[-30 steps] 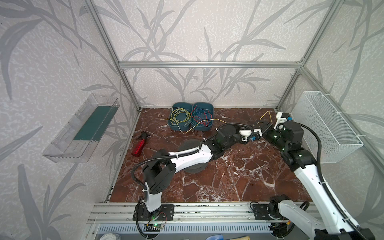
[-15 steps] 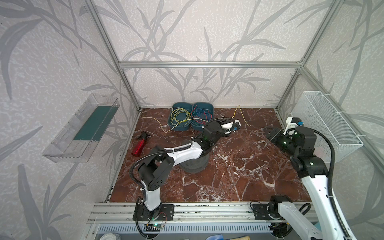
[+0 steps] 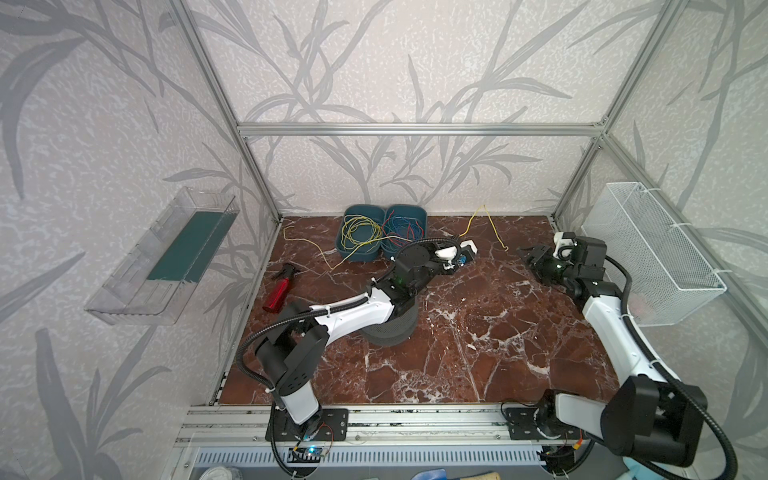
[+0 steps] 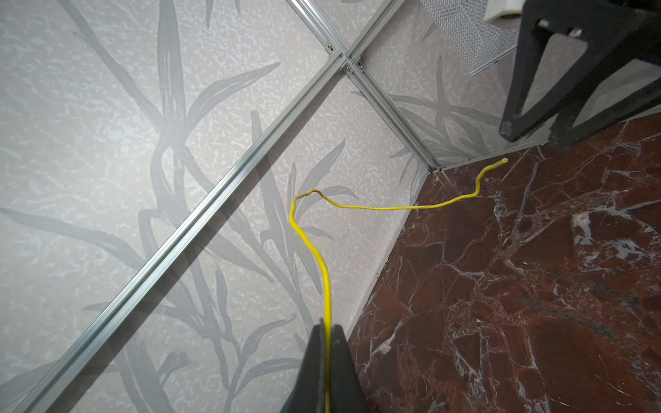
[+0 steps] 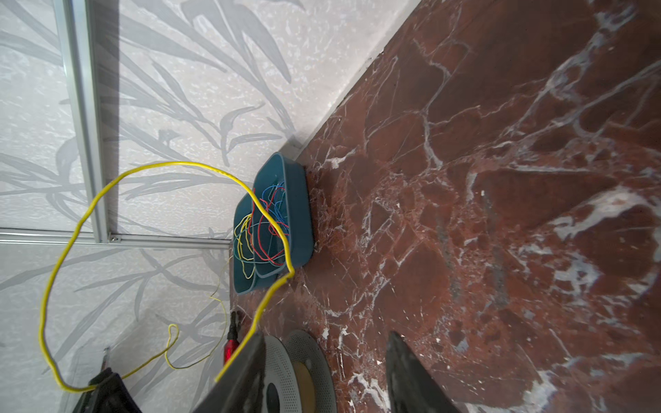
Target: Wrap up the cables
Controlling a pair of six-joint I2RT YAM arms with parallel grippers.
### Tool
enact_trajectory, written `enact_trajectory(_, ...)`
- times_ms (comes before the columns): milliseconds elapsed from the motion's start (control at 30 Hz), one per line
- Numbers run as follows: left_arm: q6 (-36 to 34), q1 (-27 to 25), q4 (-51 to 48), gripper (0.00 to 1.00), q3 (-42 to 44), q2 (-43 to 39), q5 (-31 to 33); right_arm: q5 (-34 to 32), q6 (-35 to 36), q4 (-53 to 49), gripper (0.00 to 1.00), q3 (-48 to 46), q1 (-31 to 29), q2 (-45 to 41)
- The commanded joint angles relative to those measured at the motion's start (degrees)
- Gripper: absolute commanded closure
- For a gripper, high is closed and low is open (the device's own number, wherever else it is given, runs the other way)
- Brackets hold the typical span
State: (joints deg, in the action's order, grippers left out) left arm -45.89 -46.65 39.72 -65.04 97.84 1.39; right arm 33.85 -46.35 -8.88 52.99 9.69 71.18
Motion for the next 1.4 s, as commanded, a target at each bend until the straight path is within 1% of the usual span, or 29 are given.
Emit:
enact_trajectory(0, 0.23, -0.19, 1.86, 1.00, 0.79, -1.82, -1.47, 5.28, -4.20, 7.83, 0.46, -1.01, 0.04, 1.33)
enact_trajectory(167, 0.27, -0.53, 1.81, 1.00, 0.70, -1.78, -1.46, 6.87, -8.54, 11.50, 0.46, -1.11, -0.32, 3.41)
enact_trajectory(367, 0.27, -0.88, 1.76, 1.00, 0.27, -1.44, -1.48, 7.12, -10.53, 13.08, 0.47, -1.23, -1.75, 5.00)
enact_trajectory(533, -0.08, -1.01, 1.78, 1.00, 0.08, -1.28, -1.18, 7.46, -11.45, 13.63, 0.56, -1.30, -2.69, 5.38)
enact_trajectory(700, -0.08, -0.99, 1.78, 1.00, -0.18, -1.16, -1.12, 7.44, -11.27, 13.70, 0.80, -2.32, -2.90, 5.04)
enact_trajectory(833, -0.31, -1.01, 1.91, 1.00, -0.18, -1.13, -0.95, 7.11, -10.59, 13.23, 0.94, -2.96, -2.87, 4.11)
enact_trajectory(1000, -0.69, -1.00, 2.39, 1.00, -0.18, -0.81, -0.55, 7.11, -10.17, 13.10, 0.99, -3.29, -2.85, 3.47)
enact_trajectory(1133, -0.93, -1.02, 2.72, 1.00, -0.27, -0.81, -0.50, 7.37, -9.83, 12.80, 0.98, -3.64, -2.84, 3.44)
enact_trajectory(1167, -1.04, -1.05, 2.81, 1.00, -0.27, -0.78, -0.51, 7.42, -9.54, 12.34, 0.94, -3.69, -2.88, 3.27)
enact_trajectory(1233, -1.37, -1.01, 3.16, 1.00, -0.19, -0.70, -0.49, 6.54, -8.01, 9.98, 0.78, -3.64, -2.69, 2.58)
enact_trajectory(1267, -1.64, -1.01, 3.41, 1.00, -0.10, -0.65, -0.51, 6.08, -6.80, 8.43, 0.69, -3.51, -2.57, 2.07)
enact_trajectory(1300, -1.90, -1.02, 3.51, 1.00, -0.09, -0.68, -0.51, 5.89, -6.05, 7.28, 0.62, -3.51, -2.13, 1.51)
enact_trajectory(1367, -2.18, -1.01, 3.76, 1.00, 0.08, -0.67, -0.41, 5.79, -5.71, 6.67, 0.55, -4.15, -1.49, 0.62)
